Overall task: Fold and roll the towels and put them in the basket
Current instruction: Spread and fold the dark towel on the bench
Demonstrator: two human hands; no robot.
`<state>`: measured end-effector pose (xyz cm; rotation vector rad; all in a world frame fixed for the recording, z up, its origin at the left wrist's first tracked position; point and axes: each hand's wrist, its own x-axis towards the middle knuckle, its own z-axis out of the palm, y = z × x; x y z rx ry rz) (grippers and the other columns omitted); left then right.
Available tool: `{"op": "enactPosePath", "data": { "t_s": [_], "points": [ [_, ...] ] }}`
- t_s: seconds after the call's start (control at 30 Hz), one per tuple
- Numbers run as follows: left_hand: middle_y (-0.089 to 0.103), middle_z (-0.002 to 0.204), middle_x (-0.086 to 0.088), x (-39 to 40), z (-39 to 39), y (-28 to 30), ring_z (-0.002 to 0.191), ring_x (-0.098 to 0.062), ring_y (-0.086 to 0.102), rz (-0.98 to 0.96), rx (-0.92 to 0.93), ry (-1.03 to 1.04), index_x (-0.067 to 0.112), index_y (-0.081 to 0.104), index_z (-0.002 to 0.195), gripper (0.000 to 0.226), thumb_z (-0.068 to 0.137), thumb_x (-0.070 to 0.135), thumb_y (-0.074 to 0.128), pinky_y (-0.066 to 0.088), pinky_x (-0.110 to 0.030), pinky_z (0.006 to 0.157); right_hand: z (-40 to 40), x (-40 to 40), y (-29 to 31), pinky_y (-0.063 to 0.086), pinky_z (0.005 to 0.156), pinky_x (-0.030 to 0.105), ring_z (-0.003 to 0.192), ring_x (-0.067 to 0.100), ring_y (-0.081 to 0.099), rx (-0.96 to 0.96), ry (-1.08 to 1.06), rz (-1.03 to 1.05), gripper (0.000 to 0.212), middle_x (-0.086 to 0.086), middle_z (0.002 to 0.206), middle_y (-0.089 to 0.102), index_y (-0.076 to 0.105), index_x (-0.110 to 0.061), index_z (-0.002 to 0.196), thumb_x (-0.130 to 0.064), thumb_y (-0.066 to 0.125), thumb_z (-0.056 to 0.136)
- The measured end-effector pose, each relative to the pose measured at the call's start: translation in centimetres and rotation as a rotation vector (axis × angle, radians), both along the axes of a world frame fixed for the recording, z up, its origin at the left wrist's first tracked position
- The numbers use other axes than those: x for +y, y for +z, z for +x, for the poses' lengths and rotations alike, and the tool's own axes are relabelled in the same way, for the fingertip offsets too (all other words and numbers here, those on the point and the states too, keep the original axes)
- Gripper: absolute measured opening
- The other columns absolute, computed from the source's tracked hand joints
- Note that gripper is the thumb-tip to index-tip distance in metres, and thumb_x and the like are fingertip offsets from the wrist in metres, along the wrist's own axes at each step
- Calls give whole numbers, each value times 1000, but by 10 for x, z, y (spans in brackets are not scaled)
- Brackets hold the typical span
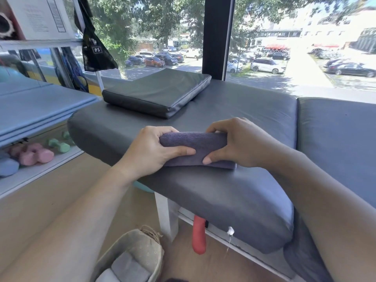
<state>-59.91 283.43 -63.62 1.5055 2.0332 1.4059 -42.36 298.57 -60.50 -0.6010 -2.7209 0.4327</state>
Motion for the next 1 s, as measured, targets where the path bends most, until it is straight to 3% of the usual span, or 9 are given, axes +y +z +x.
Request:
{"op": "enactPosePath", "data": {
  "t_s": [0.17,0.27,0.37,0.47,0.6,0.7,0.83,0.93,1.0],
  "points": [
    [69,79,11,1,-2,-9,70,2,57,56,22,55,22,70,93,35,80,54,68,44,-15,67,9,14,0,45,65,17,84,0,61,-7,79,-99,47,-11,88,72,69,-33,102,-38,93,62],
    [68,98,16,3,3,-14,88,8,59,134,77,159,28,60,111,23,96,45,59,39,-5,74,4,15,-3,49,74,21,88,0,63,90,85,-129,49,-14,95,72,68,-35,108,-32,92,64],
    [67,99,18,3,6,-15,90,10,59,187,119,211,29,57,116,30,94,50,57,38,-4,74,3,18,-7,50,82,18,98,-2,64,185,121,-232,61,-18,106,71,66,-38,119,-26,93,65],
    [70,98,6,3,-5,-19,85,-6,62,85,139,161,38,55,122,57,77,71,65,48,-18,79,5,26,-10,52,84,24,98,-1,65,105,103,-289,67,-18,107,71,65,-40,120,-27,96,61],
    [66,119,8,-1,-15,-25,115,-22,54,-55,264,133,48,41,140,94,57,81,72,43,-42,106,9,29,-10,54,84,28,95,2,67,-43,134,-334,65,-16,103,72,66,-37,114,-28,98,58],
    [63,127,10,-3,-13,-25,122,-18,46,-70,246,119,55,32,146,111,50,71,84,37,-34,107,7,28,-11,54,88,32,99,4,66,-30,131,-322,66,-15,106,72,65,-36,116,-28,98,59],
    [67,120,20,-4,-10,-27,120,-3,58,31,94,67,55,34,148,111,55,51,94,44,-20,103,6,30,-14,60,83,42,95,24,72,98,144,-455,58,2,102,76,70,-27,111,-11,96,62],
    [60,129,23,-4,-4,-22,118,12,54,113,-23,152,47,28,153,100,68,56,79,35,4,88,6,30,-12,56,80,35,94,23,71,226,187,-691,50,4,102,76,68,-18,115,-13,88,70],
    [58,134,19,-3,-2,-17,119,7,54,126,-85,205,47,25,154,95,70,67,65,36,-1,91,5,30,-10,47,69,33,79,20,64,289,158,-774,43,-2,90,73,67,-18,113,-26,80,74]
  ]
}}
